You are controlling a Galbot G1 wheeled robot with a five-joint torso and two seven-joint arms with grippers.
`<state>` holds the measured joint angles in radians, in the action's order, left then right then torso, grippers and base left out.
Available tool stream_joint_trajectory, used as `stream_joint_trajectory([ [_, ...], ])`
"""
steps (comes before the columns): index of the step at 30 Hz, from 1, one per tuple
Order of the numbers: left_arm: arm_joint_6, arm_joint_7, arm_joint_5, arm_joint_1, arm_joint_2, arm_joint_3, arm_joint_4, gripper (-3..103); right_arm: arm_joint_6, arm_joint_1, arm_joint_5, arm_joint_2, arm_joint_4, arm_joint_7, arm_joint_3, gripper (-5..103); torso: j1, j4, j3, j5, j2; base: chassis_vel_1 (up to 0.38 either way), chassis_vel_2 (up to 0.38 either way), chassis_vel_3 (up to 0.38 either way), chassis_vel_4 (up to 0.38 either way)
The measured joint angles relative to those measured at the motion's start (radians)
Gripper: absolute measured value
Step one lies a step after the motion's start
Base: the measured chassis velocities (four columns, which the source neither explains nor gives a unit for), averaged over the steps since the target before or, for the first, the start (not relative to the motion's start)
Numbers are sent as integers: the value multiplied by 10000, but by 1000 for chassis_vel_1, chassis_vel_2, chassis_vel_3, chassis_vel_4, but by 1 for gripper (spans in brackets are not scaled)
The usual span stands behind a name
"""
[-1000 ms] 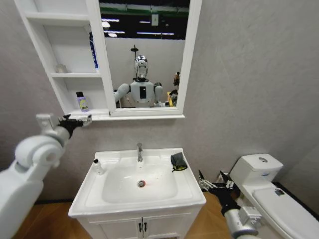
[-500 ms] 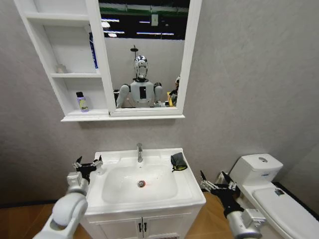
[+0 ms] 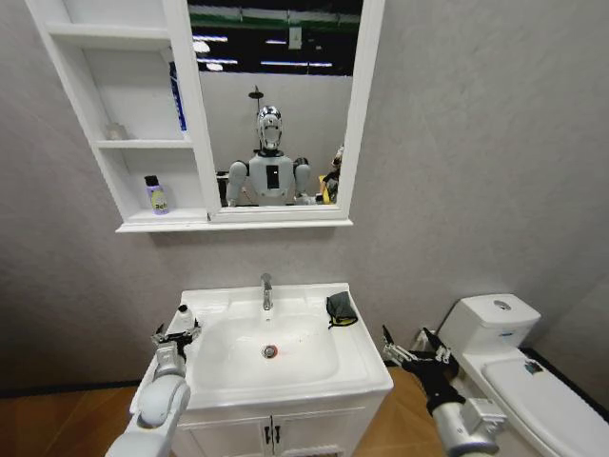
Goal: Move facial cleanser and shampoo from washbasin to cabinet, then wipe washbasin with towel.
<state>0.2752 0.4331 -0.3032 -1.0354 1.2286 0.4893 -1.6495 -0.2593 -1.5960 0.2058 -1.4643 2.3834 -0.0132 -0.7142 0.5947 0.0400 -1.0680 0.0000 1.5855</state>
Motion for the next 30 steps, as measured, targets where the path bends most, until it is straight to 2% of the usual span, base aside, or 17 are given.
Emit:
stream_joint_trajectory([
  [8,-121,-128,15,426,322,-84,708,100,48,16,-12,-28,-82,20,58,100,0,-1,0,0,0,0,0,0,0],
  [18,-262,-295,-104,1332,346,-71,1611,100,147,-33,-13,-57,-166,30,16,100,0,0,0,1,0,0,0,0,0],
  [26,-696,-536,-161,1686,530,-26,2289,100,216,-49,-13,-92,-230,33,-33,100,0,0,0,0,-1,0,0,0,0],
  [30,-1090,-793,-176,1886,644,54,2791,100,231,-44,-13,-97,-244,34,-42,100,-2,0,1,0,0,0,0,0,0],
])
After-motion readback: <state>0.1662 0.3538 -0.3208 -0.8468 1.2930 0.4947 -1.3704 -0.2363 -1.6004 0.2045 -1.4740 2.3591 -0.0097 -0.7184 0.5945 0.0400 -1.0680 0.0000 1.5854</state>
